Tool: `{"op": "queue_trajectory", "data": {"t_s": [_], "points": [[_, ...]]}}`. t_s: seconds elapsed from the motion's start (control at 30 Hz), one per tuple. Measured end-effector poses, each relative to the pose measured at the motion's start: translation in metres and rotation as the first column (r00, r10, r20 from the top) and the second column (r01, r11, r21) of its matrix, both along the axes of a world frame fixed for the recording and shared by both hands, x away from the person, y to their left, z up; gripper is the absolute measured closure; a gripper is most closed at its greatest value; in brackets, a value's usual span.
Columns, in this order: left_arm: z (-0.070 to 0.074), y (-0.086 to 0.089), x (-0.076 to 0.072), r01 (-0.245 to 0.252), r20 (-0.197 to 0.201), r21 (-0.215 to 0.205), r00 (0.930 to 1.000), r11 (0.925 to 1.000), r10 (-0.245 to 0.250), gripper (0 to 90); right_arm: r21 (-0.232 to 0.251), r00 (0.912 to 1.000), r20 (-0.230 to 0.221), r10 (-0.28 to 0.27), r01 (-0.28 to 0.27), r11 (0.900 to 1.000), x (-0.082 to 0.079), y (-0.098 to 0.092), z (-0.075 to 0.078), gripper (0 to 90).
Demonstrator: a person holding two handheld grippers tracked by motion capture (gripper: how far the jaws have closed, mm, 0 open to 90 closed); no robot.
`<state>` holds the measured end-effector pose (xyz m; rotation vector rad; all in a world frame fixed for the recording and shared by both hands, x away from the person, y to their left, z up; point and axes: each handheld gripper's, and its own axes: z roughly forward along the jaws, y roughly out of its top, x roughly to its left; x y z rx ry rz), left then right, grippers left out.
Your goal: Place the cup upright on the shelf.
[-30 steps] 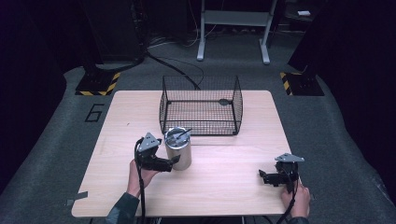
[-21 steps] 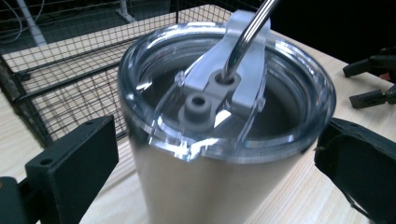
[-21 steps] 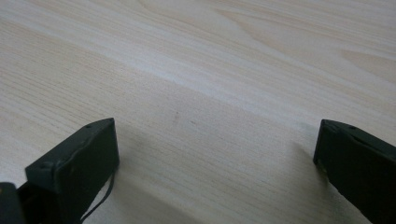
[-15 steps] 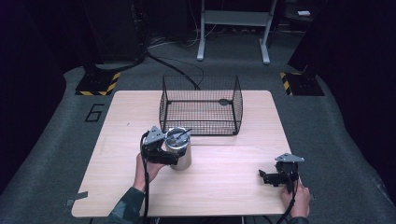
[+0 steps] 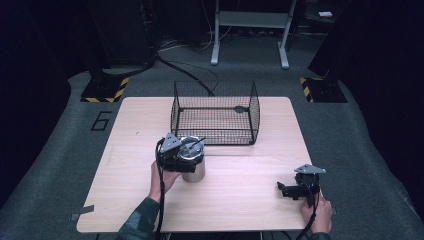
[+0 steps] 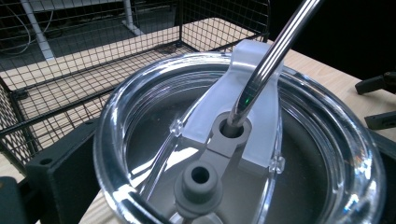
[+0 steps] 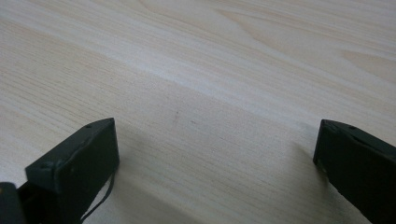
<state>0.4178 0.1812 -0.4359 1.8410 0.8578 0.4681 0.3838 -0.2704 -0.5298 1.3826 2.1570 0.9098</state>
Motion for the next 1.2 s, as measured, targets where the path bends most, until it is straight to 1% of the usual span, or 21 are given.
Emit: {"op": "queue_trajectory", "data": {"t_s": [0.03,0.07,0.13,0.23,0.33,0.37,0.47,0.5,0.6,0.63,0.73,0.83,0.87,0.9,1.03,1.07,1.1,1.13,1.2], "points": [[-0.001,-0.001,0.001,0.000,0.001,0.002,1.0000,1.0000,0.000,0.0,0.000,1.0000,0.000,0.000,0.000,1.000,0.000,0.000,0.000,0.0],[-0.002,-0.001,0.001,0.004,-0.007,0.001,1.0000,1.0000,-0.004,0.0,0.002,1.0000,0.004,-0.001,0.001,1.000,0.000,0.000,0.000,0.0],[-0.004,-0.002,0.001,0.000,-0.010,-0.007,1.0000,1.0000,0.000,0.0,0.000,1.0000,0.000,0.000,0.000,1.000,0.000,0.000,0.000,0.0],[-0.004,-0.002,0.001,0.002,0.015,0.004,0.9999,1.0000,-0.002,1.6,0.000,1.0000,0.002,-0.001,0.001,1.000,0.000,0.000,0.000,0.0],[-0.005,-0.003,0.000,-0.005,0.023,0.016,0.9997,0.9999,0.004,2.7,0.004,1.0000,0.007,0.000,0.000,1.000,0.000,0.000,0.000,0.0],[-0.004,-0.003,-0.001,-0.001,0.019,0.025,0.9998,0.9997,0.001,2.8,0.002,1.0000,0.005,-0.001,0.001,1.000,0.000,0.000,0.000,0.0],[-0.004,-0.003,0.000,-0.003,0.024,0.026,0.9997,0.9997,0.003,3.2,0.002,1.0000,0.002,0.001,-0.001,1.000,0.000,0.000,0.000,0.0],[-0.004,-0.003,0.000,-0.002,0.023,0.027,0.9997,0.9996,0.001,3.3,0.004,1.0000,0.009,-0.002,0.002,1.000,0.000,0.000,-0.001,0.0],[-0.003,-0.002,0.000,0.006,0.020,0.029,0.9998,0.9996,-0.007,3.4,0.004,1.0000,0.006,0.001,-0.001,1.000,0.000,0.000,0.000,0.0],[-0.003,-0.003,0.000,0.006,0.017,0.023,0.9998,0.9997,-0.006,3.5,0.004,1.0000,0.006,0.000,0.000,1.000,0.000,0.000,0.000,0.0],[-0.003,-0.003,0.001,0.015,0.018,0.028,0.9997,0.9995,-0.016,3.6,0.004,1.0000,0.006,0.000,0.000,1.000,0.000,0.000,0.000,0.0],[0.000,-0.004,0.001,0.027,0.016,0.034,0.9995,0.9991,-0.027,3.6,0.004,1.0000,0.006,0.000,0.000,1.000,0.000,0.000,0.000,0.0],[0.001,-0.005,0.001,0.024,0.022,0.037,0.9995,0.9990,-0.025,3.6,0.004,1.0000,0.006,0.001,-0.001,1.000,0.000,0.000,0.000,0.0],[0.003,-0.005,0.001,0.033,0.016,0.040,0.9993,0.9987,-0.033,3.6,0.004,1.0000,0.006,0.000,0.000,1.000,0.000,0.000,0.000,0.0],[0.008,-0.005,0.000,0.031,0.028,0.033,0.9991,0.9990,-0.032,3.6,0.004,1.0000,0.006,0.000,0.000,1.000,0.000,0.000,0.000,0.0],[0.010,-0.004,0.000,0.041,0.025,0.045,0.9988,0.9982,-0.042,3.6,0.004,1.0000,0.006,0.000,0.000,1.000,0.000,0.000,0.000,0.0],[0.011,-0.004,0.000,0.032,0.033,0.042,0.9989,0.9986,-0.033,3.6,0.004,1.0000,0.006,0.000,0.000,1.000,0.000,0.000,0.000,0.0],[0.013,-0.004,0.001,0.038,0.029,0.043,0.9988,0.9983,-0.039,3.6,0.004,1.0000,0.006,0.000,0.000,1.000,0.000,0.000,0.000,0.0],[0.016,-0.002,0.001,0.031,0.033,0.038,0.9989,0.9988,-0.032,3.6,0.004,1.0000,0.006,0.000,0.000,1.000,0.000,0.000,0.000,0.0]]}}
